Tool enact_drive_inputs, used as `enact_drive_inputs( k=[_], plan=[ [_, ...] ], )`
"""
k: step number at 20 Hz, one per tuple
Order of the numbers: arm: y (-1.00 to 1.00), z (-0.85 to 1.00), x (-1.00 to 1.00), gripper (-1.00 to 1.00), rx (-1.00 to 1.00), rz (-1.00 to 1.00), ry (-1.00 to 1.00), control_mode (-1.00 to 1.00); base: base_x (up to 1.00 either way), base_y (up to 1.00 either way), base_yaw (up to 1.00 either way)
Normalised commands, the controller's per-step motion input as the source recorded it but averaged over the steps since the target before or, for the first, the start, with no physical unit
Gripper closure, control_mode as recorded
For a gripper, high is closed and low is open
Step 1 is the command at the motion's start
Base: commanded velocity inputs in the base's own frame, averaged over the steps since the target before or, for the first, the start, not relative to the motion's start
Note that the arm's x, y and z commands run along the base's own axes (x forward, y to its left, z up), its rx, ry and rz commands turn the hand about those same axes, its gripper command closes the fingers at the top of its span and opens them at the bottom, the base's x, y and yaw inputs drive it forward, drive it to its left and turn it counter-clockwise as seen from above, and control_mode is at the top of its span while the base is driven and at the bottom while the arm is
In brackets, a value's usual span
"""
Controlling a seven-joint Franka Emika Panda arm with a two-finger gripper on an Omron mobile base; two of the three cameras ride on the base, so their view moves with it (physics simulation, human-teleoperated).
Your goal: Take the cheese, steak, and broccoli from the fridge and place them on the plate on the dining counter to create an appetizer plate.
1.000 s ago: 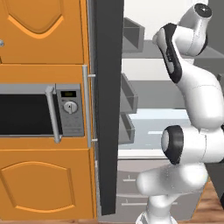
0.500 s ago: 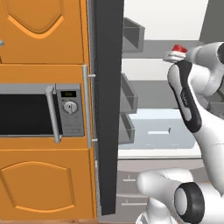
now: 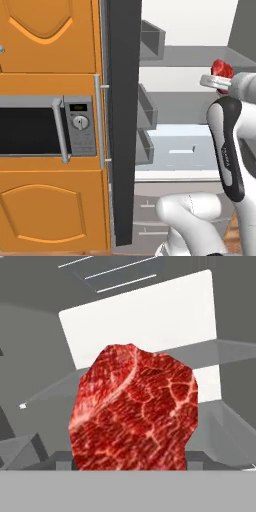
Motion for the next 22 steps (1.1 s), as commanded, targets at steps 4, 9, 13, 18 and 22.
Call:
enact_drive_inputs(
  k=[4,9,13,18,22],
  plan=[
    [0.0,-0.04,-0.96,1.0,0.0,0.0,0.22,-1.0,0.0,0.0,0.0],
    [0.0,-0.44,-0.4,1.0,0.03,0.0,0.43,-1.0,0.0,0.0,0.0],
    [0.0,-0.09,-0.02,1.0,0.0,0.0,0.09,1.0,-0.33,0.0,0.0],
    [0.0,0.0,0.0,1.0,0.0,0.0,0.0,1.0,-1.0,0.2,0.0],
    [0.0,0.0,0.0,1.0,0.0,0.0,0.0,1.0,-1.0,0.38,0.0]
  ],
)
